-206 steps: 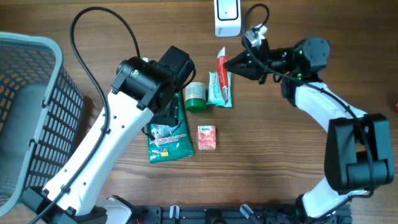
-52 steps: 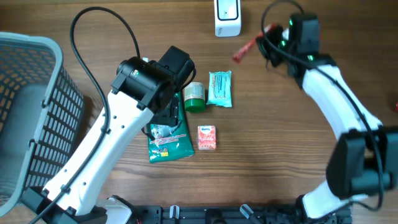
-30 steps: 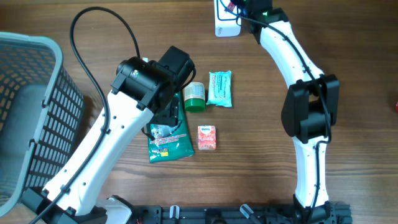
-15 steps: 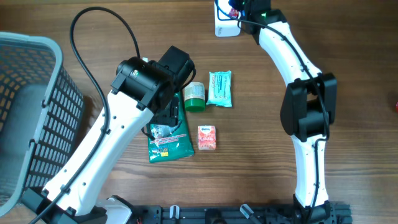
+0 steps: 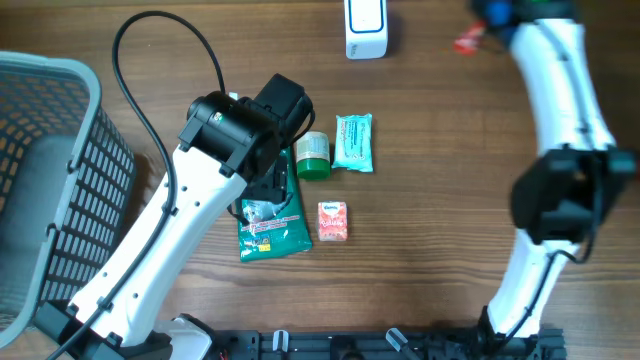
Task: Scan the item barcode
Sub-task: 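Carry the Nescafe stick right and drop it beside the sriracha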
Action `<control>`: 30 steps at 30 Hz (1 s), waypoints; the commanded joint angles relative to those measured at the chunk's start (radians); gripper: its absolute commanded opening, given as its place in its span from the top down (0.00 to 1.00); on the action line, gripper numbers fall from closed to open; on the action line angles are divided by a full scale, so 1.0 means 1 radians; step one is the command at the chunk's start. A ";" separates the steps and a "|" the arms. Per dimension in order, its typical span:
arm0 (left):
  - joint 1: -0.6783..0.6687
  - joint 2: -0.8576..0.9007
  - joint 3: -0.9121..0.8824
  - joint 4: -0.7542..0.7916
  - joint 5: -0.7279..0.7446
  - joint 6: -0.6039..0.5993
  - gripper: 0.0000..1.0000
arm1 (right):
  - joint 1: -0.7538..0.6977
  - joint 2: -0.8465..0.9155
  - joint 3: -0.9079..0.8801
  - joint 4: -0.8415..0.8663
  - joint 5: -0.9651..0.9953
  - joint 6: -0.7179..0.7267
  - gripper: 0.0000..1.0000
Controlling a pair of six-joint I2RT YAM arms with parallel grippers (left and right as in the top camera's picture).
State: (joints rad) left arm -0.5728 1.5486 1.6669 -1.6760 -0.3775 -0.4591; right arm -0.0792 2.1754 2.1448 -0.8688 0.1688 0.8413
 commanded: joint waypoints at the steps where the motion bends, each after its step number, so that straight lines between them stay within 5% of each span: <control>1: 0.003 -0.018 -0.002 0.000 -0.017 -0.017 0.00 | -0.158 -0.004 -0.011 -0.069 0.073 0.022 0.95; 8: 0.003 -0.018 -0.002 0.000 -0.017 -0.017 0.00 | -0.450 0.023 -0.121 -0.072 0.210 0.019 0.96; 14: 0.003 -0.018 -0.002 0.000 -0.017 -0.017 0.00 | -0.539 0.067 -0.175 -0.086 0.213 -0.039 0.93; 15: 0.003 -0.018 -0.002 0.000 -0.017 -0.017 0.00 | -0.542 0.067 -0.174 -0.086 0.208 -0.048 0.80; 19: 0.003 -0.018 -0.002 0.000 -0.017 -0.017 0.00 | -0.526 0.039 -0.093 -0.087 0.124 -0.195 0.00; 25: 0.003 -0.018 -0.002 0.000 -0.017 -0.017 0.00 | -0.447 -0.094 -0.037 -0.194 -0.180 -0.220 0.00; 30: 0.003 -0.018 -0.002 0.000 -0.017 -0.017 0.00 | -0.290 -0.150 -0.037 -0.441 -0.298 -0.140 0.00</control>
State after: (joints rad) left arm -0.5728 1.5478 1.6669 -1.6760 -0.3775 -0.4591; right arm -0.4591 2.0567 2.0865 -1.2312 0.0090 0.6758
